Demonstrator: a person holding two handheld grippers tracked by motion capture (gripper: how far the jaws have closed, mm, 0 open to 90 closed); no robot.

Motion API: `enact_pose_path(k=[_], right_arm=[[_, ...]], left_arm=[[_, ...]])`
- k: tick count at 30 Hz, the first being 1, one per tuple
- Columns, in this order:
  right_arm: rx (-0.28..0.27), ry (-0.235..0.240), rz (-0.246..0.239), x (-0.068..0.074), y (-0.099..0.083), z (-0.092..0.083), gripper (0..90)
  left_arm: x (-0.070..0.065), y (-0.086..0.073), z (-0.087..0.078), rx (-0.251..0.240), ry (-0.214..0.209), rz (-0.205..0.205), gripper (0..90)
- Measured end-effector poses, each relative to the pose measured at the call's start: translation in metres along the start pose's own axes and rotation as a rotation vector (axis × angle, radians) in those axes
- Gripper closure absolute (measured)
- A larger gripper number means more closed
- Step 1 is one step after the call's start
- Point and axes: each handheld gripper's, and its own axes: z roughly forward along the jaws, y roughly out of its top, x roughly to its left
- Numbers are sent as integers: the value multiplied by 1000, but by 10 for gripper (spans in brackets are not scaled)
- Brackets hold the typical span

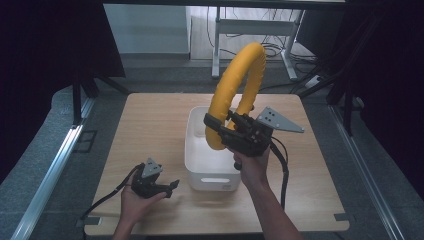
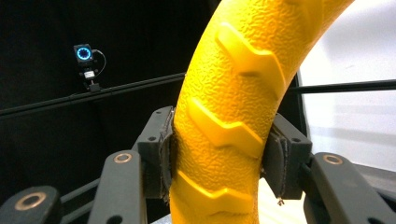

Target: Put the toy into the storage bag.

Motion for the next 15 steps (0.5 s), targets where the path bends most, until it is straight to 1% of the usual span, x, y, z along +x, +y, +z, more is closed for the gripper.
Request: enact_pose_path(k=[9, 15], right_arm=[[15, 6, 24, 7, -21, 9, 489], [23, -4, 29, 7, -33, 11, 489]], left_arm=[[0, 0, 0, 1, 1, -1, 155], [0, 0, 0, 1, 0, -3, 155]])
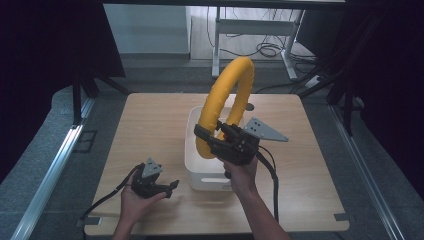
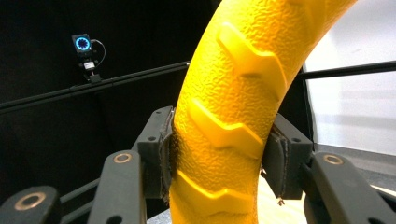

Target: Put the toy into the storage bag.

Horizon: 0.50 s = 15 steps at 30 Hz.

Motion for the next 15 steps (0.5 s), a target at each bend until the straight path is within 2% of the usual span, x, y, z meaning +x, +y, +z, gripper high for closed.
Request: enact_pose_path(k=[13, 15], right_arm=[[12, -18, 17, 1, -20, 3, 488], [29, -14, 15, 0, -24, 3, 488]], left_arm=[[-1, 0, 1, 4, -4, -1, 155], [-1, 0, 2, 5, -5, 0, 155]])
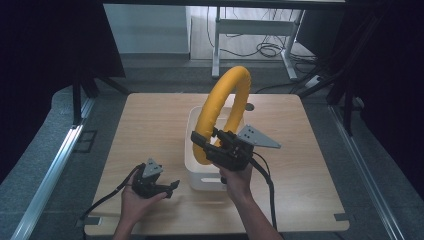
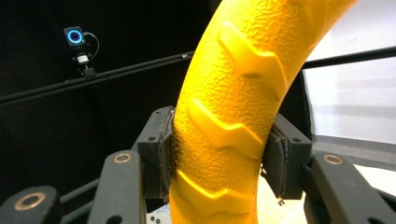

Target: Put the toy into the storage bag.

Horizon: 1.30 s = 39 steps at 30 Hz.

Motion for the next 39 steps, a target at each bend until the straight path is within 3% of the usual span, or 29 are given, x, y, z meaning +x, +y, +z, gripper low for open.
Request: enact_pose_path(k=[21, 29, 39], right_arm=[[40, -30, 62, -6, -38, 8, 485], [94, -62, 14, -3, -49, 9, 479], [128, -66, 15, -4, -55, 3, 483]], left_arm=[[0, 0, -1, -7, 3, 2, 155], [0, 1, -3, -13, 2, -1, 155], [-1, 0, 0, -5, -3, 3, 155]])
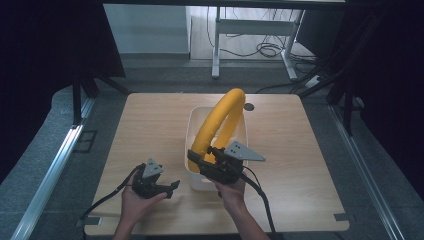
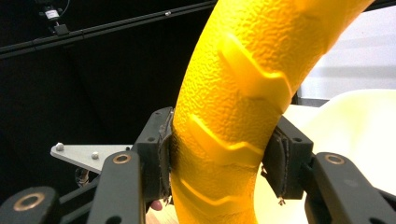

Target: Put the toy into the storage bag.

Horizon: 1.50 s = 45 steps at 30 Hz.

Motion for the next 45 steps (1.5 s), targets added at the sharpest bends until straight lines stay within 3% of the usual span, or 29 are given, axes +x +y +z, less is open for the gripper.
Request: enact_pose_path(k=[5, 20, 26, 30, 34, 41, 45], right_arm=[[19, 15, 31, -4, -1, -3, 484], [116, 21, 20, -8, -6, -1, 477], [110, 6, 43, -10, -3, -6, 408], [111, 1, 33, -13, -1, -11, 369], [111, 5, 34, -14, 0, -19, 294], [94, 7, 8, -22, 6, -48, 272], [81, -21, -9, -33, 9, -69, 274]], left_arm=[[-1, 0, 1, -1, -2, -1, 155], [2, -2, 3, 17, 5, 8, 154], [2, -1, 2, 11, 5, 2, 153], [3, -1, 0, 8, 9, -1, 153], [2, -1, -1, 4, 9, 0, 153], [3, -1, -6, -7, 10, 4, 153], [3, -1, -6, -8, 14, 1, 153]])
